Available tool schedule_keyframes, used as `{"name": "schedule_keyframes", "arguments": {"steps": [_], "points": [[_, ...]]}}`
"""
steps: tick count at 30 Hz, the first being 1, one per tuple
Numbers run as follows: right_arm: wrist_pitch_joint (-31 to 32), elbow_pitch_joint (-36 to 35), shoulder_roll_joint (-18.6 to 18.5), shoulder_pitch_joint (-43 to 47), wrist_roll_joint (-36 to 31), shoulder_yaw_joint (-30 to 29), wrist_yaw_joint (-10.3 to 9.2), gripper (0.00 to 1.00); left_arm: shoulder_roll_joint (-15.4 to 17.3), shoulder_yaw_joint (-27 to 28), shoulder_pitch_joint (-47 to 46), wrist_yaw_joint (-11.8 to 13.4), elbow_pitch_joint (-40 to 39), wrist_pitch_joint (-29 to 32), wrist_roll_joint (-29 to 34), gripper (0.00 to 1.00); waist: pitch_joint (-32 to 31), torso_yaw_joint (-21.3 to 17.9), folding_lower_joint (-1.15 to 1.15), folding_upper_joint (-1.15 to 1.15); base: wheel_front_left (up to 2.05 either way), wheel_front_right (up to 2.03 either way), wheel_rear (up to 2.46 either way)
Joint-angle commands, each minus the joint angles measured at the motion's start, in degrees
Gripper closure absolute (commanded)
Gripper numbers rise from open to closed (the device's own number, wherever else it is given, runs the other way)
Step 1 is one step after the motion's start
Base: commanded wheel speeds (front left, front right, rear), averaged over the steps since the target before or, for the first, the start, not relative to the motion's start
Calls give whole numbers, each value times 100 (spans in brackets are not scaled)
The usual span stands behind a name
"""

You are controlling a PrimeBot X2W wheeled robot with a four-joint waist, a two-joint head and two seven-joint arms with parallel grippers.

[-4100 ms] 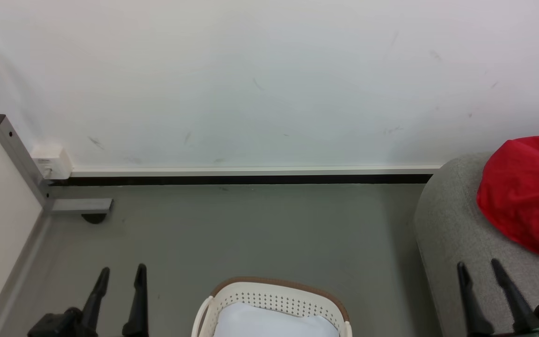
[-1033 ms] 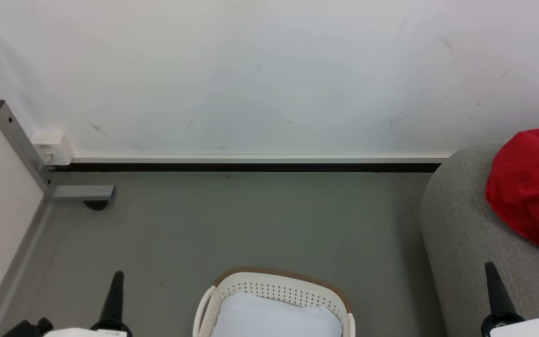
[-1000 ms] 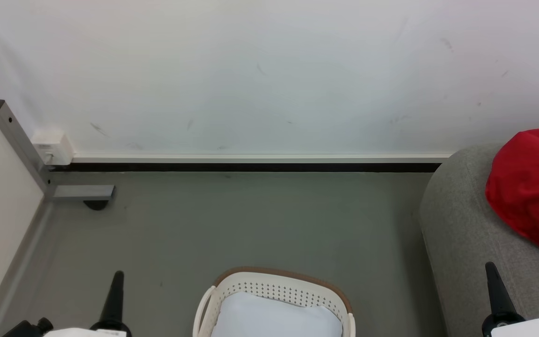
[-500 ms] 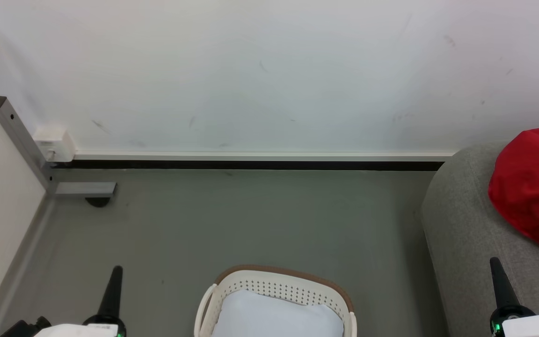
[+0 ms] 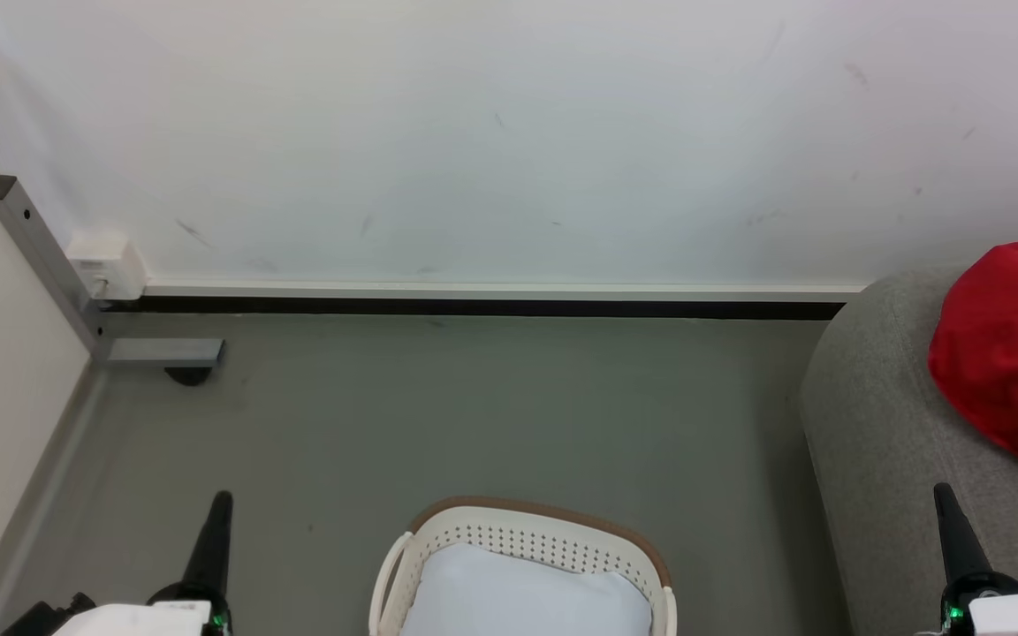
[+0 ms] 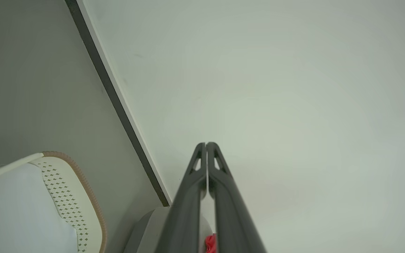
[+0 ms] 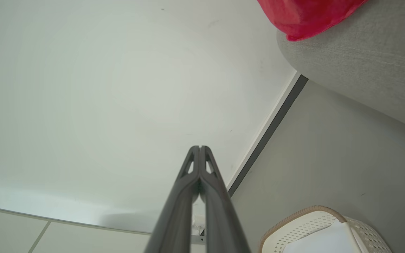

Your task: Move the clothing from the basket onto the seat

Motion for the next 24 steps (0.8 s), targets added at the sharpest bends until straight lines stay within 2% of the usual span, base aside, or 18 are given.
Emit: {"name": "schedule_keyframes", "arguments": {"steps": [1,24], "points": [[42,-55,-8,-121,151,-52,-8,100,8,38,-86,-23,-11,34,-130,100,4,4,-1,0,0,0,0],[296,-69,53,-152,935,-257,-11,100,-24,120,-202,-51,34,281,-1020,100,61,59,-1,0,0,0,0]]}}
